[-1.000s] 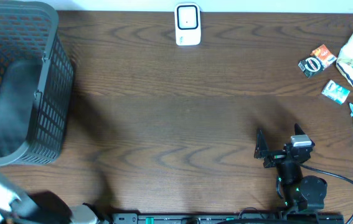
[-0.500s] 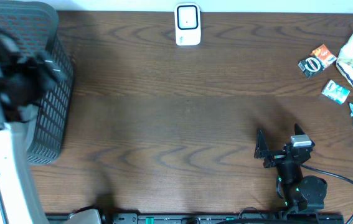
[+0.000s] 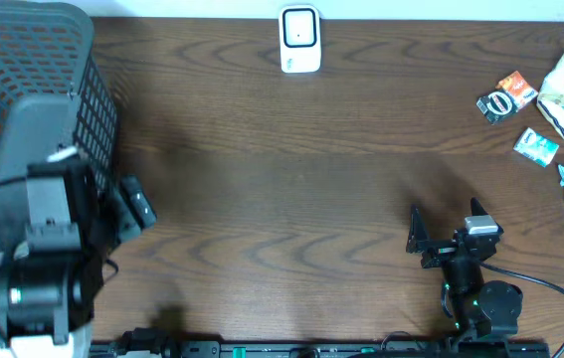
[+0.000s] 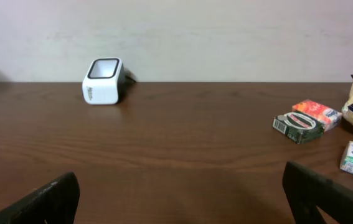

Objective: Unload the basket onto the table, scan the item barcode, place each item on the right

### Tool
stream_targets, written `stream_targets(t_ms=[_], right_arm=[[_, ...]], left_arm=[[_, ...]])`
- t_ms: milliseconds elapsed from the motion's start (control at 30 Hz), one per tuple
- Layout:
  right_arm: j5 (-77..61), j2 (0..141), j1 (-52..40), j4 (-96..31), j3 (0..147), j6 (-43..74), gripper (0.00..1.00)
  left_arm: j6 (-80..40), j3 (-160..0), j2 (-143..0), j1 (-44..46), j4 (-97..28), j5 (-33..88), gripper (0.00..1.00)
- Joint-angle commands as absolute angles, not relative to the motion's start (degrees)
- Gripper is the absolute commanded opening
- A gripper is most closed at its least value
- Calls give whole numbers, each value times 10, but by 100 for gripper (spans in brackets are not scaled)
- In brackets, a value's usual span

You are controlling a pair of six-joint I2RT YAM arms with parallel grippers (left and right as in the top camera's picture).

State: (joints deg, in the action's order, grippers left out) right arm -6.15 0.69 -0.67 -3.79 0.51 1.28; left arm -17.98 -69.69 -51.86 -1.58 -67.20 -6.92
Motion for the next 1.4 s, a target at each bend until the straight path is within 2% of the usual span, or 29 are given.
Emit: stream_targets(t_ms=[0,200,367,533,567,733,1000,1367], right_arm=[[-60,3,-12,-39,3,16,99],[-60,3,-12,-39,3,16,99],[-60,3,-12,-39,3,16,99],[-60,3,-12,-39,3,16,99],[-60,3,-12,-39,3,16,99],[-60,3,-12,-39,3,16,99],[-60,3,-12,-39,3,16,99],[-60,3,-12,-39,3,16,99]], left_arm=[[-175,-687,-461,-13,-678,-86,98],[-175,-682,-440,-13,-763,-82,98],[-171,-639,-440,-13,-737,-82,98],[-112,-541,-417,-11,-608,-35,98],[-76,-487,-387,-11,-535,9,98],[-27,-344,-286,-11,-374,77,98],[-28,-209,-164,-11,-255,84,98],[-28,-111,-84,-11,-90,84,98]])
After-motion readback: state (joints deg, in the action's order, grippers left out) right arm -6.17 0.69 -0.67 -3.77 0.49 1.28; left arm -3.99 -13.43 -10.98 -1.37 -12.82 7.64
